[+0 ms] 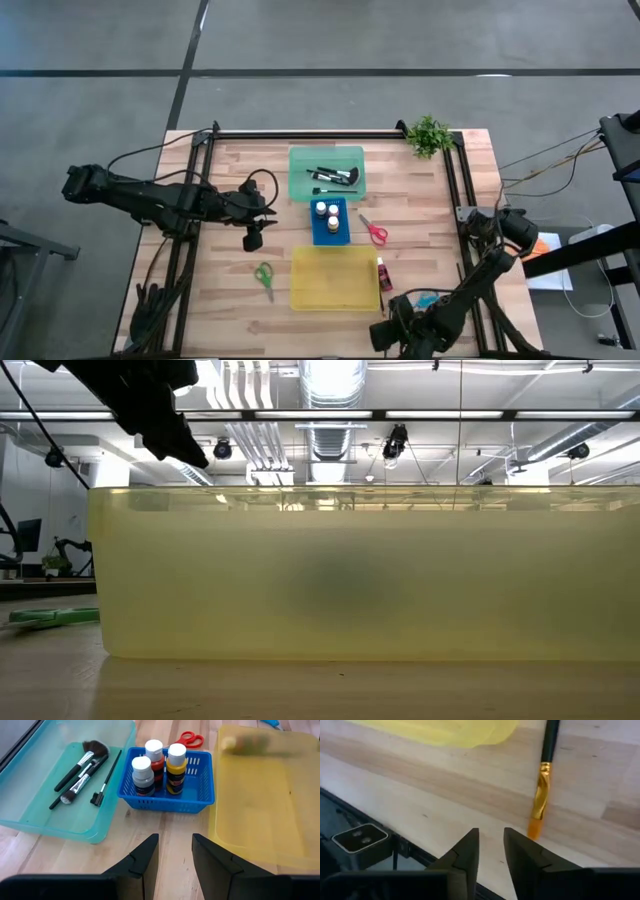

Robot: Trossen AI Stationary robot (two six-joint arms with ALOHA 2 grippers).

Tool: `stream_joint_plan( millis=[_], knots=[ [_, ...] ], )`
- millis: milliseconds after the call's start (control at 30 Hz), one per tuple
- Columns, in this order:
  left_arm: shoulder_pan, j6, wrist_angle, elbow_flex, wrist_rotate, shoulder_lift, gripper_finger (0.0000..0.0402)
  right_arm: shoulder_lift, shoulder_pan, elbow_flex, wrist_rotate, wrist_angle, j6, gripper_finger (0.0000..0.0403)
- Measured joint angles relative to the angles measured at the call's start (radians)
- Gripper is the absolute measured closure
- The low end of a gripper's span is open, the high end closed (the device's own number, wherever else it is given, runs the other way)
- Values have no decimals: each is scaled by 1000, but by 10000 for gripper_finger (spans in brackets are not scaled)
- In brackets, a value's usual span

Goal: Pick & Place Paint Supplies
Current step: Put the yellow paintbrush into the green bin

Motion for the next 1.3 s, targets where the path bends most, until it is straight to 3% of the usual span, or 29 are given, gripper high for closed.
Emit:
stream_joint_plan(
  millis=[433,833,1300],
  knots=[
    [0,20,0,0,11,0,275,-19,-10,58,-85,-173,1,337],
    [0,23,2,0,11,0,275,-17,-28,26,-140,-165,1,337],
    [0,23,3,0,11,0,275,5,-43,-50,-155,-8,-7,337]
  ],
)
